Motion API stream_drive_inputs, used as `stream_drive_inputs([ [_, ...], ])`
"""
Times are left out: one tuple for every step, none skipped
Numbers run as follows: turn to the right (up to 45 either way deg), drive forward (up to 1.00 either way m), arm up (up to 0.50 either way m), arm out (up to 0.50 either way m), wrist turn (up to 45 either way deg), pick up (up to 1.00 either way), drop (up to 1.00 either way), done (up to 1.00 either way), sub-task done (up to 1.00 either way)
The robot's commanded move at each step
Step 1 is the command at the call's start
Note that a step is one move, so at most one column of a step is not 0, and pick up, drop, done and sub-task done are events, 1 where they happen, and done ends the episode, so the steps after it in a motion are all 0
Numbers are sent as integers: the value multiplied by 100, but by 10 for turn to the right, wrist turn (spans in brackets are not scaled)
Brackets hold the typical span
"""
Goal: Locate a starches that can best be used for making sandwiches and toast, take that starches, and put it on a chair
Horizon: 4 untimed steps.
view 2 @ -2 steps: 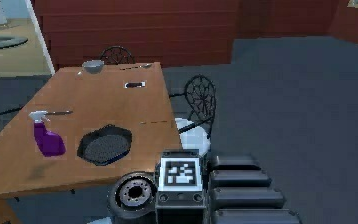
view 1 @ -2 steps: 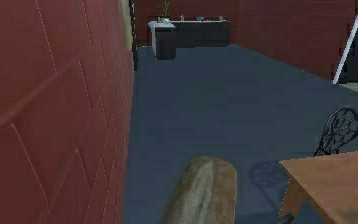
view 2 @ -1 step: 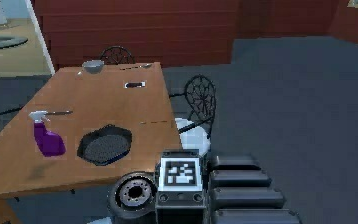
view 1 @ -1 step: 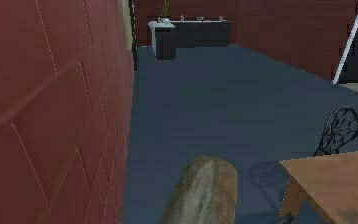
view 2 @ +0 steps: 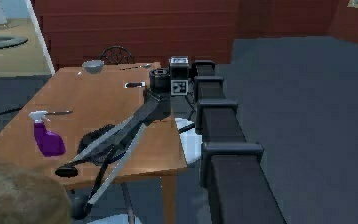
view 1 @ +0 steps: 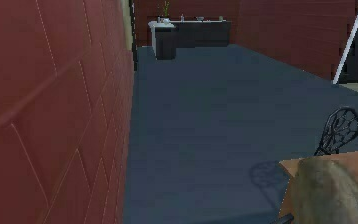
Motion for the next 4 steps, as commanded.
stream_drive_inputs([
  [0, 0, 0, 0, 390, 0, 0, 0, 0],
  [0, 0, -44, 0, 0, 0, 0, 0, 0],
  [0, 0, -50, 0, 0, 0, 0, 0, 0],
  [0, 0, 0, 0, 0, 0, 100, 0, 0],
])
